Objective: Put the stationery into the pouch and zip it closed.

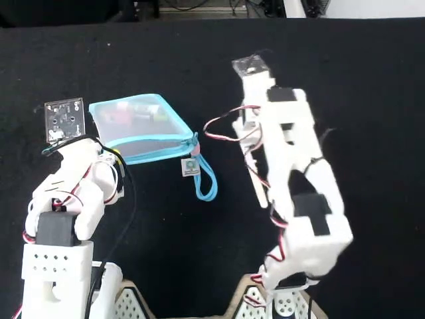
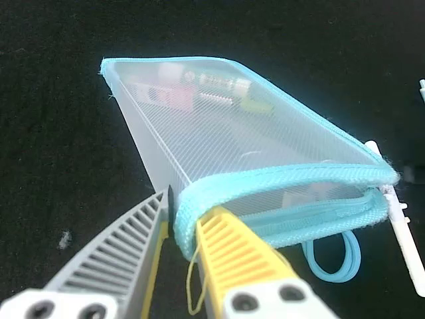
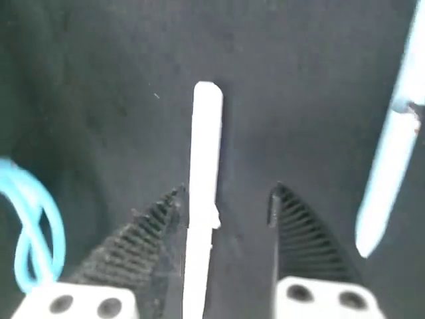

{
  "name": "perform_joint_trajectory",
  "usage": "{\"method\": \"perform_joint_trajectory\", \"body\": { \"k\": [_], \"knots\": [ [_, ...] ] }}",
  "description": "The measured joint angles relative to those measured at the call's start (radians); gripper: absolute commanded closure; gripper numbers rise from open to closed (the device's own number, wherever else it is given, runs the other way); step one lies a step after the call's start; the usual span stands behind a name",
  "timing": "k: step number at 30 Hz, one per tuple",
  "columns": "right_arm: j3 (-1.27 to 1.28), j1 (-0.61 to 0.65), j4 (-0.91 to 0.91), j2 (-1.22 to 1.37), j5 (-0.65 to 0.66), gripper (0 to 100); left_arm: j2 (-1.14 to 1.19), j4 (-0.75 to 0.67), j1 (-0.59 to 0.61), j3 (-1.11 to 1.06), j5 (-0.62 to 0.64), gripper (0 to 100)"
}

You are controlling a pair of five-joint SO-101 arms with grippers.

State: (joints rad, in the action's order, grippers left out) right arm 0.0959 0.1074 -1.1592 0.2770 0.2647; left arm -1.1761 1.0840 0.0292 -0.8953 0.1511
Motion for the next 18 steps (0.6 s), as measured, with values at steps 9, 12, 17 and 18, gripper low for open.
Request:
{"method": "perform_joint_trajectory", "body": {
  "k": [9,12,17,18],
  "knots": [
    [-0.166,0.020,0.051,0.238,0.008,82.5,0.000,0.000,0.000,0.000,0.000,97],
    [-0.199,0.020,0.051,0.278,0.008,97.2,0.000,0.000,0.000,0.000,0.000,97],
    [-0.213,-0.020,0.048,0.287,0.006,98.7,0.000,0.000,0.000,0.000,0.000,97],
    [-0.213,-0.034,0.032,0.287,0.006,98.9,0.000,0.000,0.000,0.000,0.000,97]
  ]
}}
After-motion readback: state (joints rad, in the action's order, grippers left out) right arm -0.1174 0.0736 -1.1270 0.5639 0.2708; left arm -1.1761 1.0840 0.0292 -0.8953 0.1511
